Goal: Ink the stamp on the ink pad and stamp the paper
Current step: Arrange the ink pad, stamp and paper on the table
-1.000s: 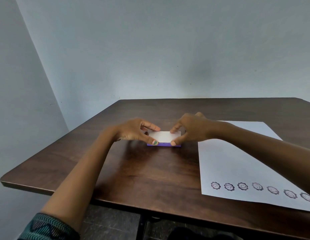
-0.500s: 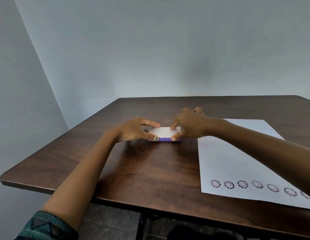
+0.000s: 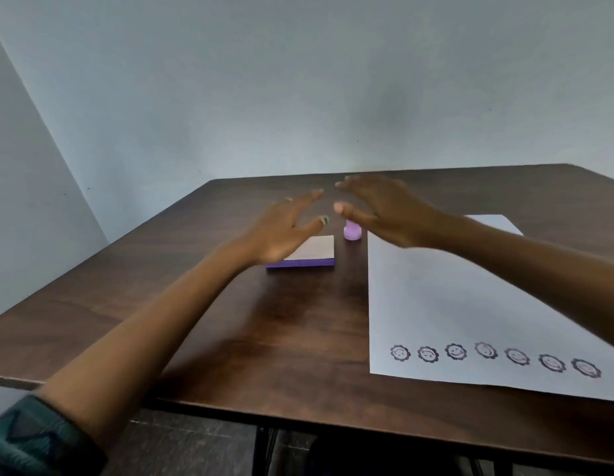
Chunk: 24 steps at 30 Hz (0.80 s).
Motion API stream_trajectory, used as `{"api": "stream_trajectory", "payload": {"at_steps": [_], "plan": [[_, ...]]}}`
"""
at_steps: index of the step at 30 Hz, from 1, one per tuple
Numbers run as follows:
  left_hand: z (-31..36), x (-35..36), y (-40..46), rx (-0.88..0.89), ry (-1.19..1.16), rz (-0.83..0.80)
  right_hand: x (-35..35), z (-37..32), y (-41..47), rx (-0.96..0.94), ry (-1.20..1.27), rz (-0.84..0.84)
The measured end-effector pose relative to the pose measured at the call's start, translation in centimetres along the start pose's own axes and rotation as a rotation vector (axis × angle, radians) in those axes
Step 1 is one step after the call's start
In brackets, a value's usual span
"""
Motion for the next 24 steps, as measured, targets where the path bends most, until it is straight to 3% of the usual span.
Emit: {"api": "stream_trajectory", "payload": {"at_steps": [6, 12, 16, 24], "plan": [[-1.1, 1.4, 8.5, 0.131, 0.075, -0.085, 0.5, 3.8, 6.1, -0.096, 0.053, -0.018], [-4.7, 3.8, 15.2, 0.034, 0.176, -0.139, 2.0, 8.0, 10.8, -0.015, -0.011, 0.026], [-4.8, 4.2, 13.3, -0.035, 0.114, -0.107, 2.7, 8.5, 10.3, 0.09, -0.05, -0.016], [-0.9, 0.1, 5.1, -0.277, -0.056, -0.16, -1.0, 5.3, 5.5, 0.358, 0.201, -0.155]]}}
Point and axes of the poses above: each hand's wrist, its own y-axis towards the middle knuckle, its own x-axis out of the palm, z = x × y, the point moved 5 cm from there along y, towards the middle knuckle, and after that the axes turned 5 degrees about y, right-handed, at the moved point
